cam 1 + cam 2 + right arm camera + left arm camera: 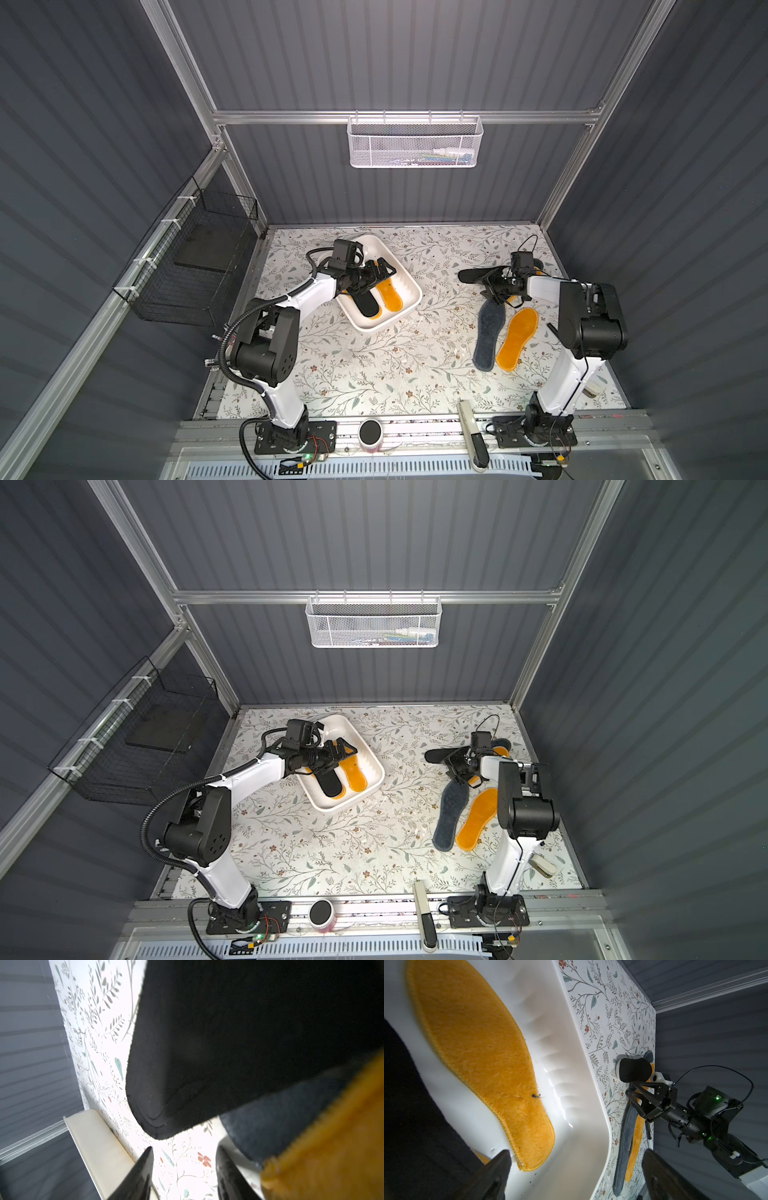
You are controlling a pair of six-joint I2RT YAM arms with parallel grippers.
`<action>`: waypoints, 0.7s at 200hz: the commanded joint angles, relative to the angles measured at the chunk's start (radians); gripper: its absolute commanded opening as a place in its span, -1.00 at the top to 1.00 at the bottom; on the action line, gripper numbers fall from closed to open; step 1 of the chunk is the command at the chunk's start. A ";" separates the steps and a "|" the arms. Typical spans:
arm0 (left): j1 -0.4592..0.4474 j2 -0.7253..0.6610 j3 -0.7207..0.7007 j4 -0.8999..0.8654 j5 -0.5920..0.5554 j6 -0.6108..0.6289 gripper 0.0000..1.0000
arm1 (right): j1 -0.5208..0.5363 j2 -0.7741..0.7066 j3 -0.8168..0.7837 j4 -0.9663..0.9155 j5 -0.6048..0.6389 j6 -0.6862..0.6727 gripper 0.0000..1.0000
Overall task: Put the insoles into the storage box
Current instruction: Pick up the insole from the center of the board.
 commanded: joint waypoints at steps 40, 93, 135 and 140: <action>0.007 0.029 0.018 -0.015 0.020 0.018 -0.99 | -0.029 0.045 0.035 0.021 0.013 0.004 0.06; 0.006 0.038 0.026 -0.020 0.022 0.019 -0.99 | -0.033 0.071 0.039 0.067 0.005 0.026 0.25; 0.006 0.039 0.026 -0.020 0.024 0.017 -0.99 | -0.033 0.075 0.032 0.082 0.005 0.034 0.43; 0.006 0.040 0.026 -0.020 0.023 0.017 -0.99 | -0.033 0.076 0.033 0.083 0.004 0.034 0.45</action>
